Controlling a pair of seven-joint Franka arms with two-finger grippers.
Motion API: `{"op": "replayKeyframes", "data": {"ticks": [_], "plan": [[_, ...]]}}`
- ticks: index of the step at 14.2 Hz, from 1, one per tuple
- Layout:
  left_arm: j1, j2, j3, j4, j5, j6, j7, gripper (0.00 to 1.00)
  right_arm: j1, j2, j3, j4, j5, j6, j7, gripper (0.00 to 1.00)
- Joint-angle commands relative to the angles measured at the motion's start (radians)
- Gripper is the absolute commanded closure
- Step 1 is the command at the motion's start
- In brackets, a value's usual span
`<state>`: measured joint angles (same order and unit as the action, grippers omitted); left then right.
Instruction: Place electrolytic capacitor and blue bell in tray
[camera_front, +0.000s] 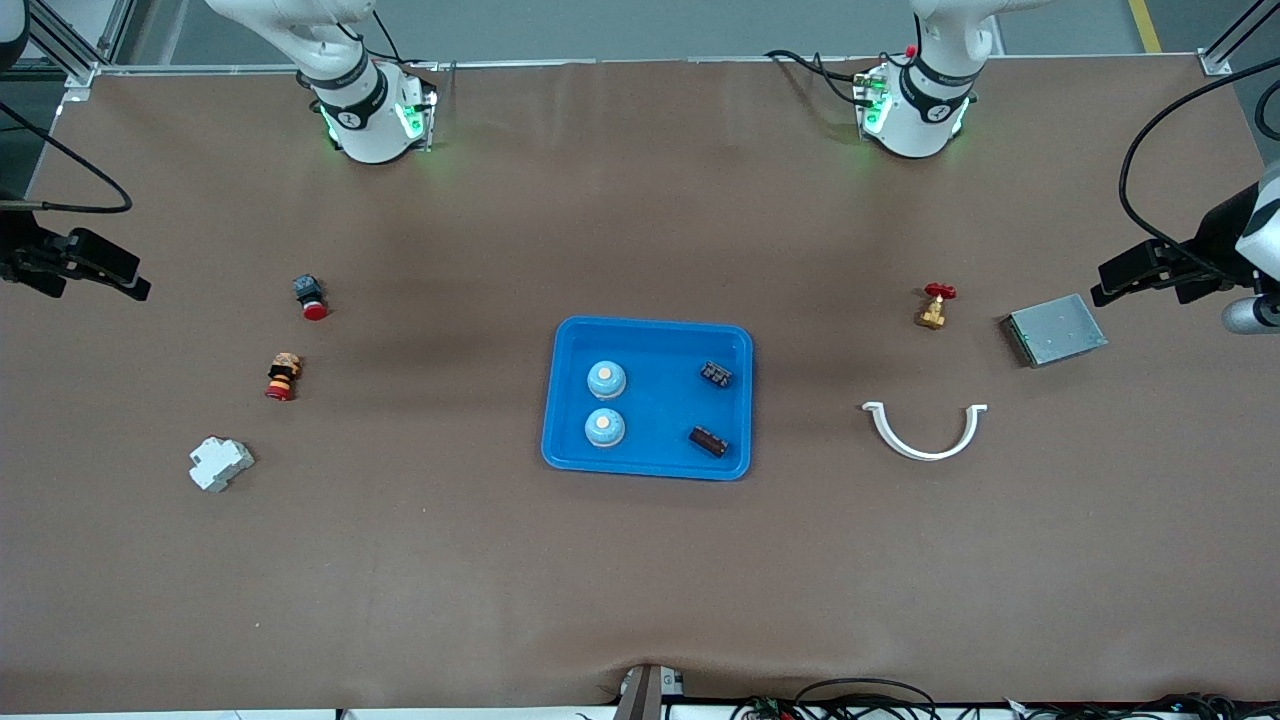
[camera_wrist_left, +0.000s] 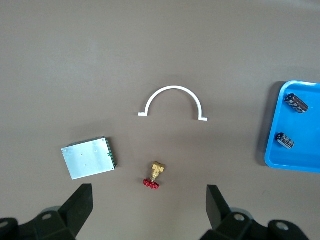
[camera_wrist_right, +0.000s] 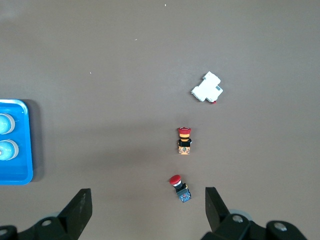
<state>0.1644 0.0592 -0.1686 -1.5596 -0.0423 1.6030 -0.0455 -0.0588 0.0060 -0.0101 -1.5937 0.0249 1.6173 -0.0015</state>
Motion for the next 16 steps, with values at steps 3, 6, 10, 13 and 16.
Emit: {"op": "replayKeyframes", "data": {"ticks": [3,6,10,13,16], "plan": [[-0.086,0.001,0.079,0.018,0.016,-0.021,0.004,0.00,-0.009,-0.027,0.013,-0.028,-0.014,0.016,0.003,0.00],[-0.147,0.001,0.153,0.018,0.015,-0.021,0.007,0.00,-0.007,-0.026,0.013,-0.028,-0.013,0.018,0.003,0.00],[-0.196,0.001,0.207,0.018,0.012,-0.021,0.010,0.00,-0.006,-0.024,0.015,-0.029,-0.013,0.026,0.003,0.00],[-0.210,0.001,0.236,0.018,0.007,-0.021,0.010,0.00,-0.006,-0.024,0.015,-0.034,-0.011,0.026,0.003,0.00],[-0.206,-0.002,0.235,0.016,0.005,-0.021,0.009,0.00,-0.003,-0.026,0.015,-0.035,-0.011,0.029,0.003,0.00]]}}
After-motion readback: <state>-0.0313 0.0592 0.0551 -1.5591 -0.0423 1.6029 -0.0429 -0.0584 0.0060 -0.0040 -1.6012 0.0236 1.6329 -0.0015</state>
